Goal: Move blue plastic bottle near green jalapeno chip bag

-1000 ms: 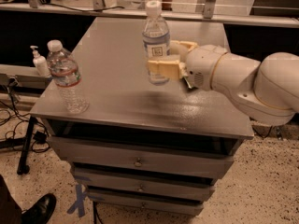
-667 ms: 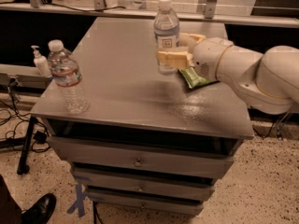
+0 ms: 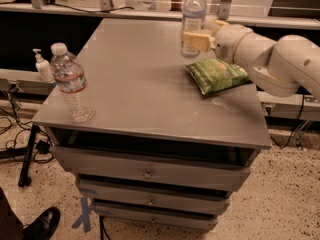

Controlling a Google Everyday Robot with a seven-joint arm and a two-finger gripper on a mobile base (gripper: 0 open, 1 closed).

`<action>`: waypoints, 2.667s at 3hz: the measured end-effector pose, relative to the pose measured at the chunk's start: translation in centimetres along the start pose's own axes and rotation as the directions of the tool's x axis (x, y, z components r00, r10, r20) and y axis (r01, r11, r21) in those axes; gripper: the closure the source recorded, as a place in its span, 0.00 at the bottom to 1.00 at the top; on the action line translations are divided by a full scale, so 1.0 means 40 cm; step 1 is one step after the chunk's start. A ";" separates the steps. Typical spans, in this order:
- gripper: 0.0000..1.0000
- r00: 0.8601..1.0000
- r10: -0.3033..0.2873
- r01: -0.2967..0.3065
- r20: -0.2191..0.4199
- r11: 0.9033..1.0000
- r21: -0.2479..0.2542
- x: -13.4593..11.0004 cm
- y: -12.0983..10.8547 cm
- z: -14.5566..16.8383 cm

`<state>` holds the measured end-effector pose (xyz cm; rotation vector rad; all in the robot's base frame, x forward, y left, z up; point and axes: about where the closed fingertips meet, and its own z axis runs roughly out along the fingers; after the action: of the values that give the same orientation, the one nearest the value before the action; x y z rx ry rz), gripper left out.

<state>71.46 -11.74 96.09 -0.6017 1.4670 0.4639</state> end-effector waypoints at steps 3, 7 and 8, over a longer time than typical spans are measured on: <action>1.00 0.996 0.065 -0.058 -0.060 0.993 0.103 0.058 -0.207 0.072; 0.59 0.975 0.219 -0.209 -0.041 0.962 0.173 0.115 -0.232 0.049; 0.35 0.972 0.227 -0.212 -0.060 0.958 0.191 0.129 -0.233 0.019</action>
Offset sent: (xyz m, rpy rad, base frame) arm 0.0927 -0.0612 -0.0127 -0.0324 0.0976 -0.1289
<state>78.23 -18.82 91.83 -0.3143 1.6427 0.4741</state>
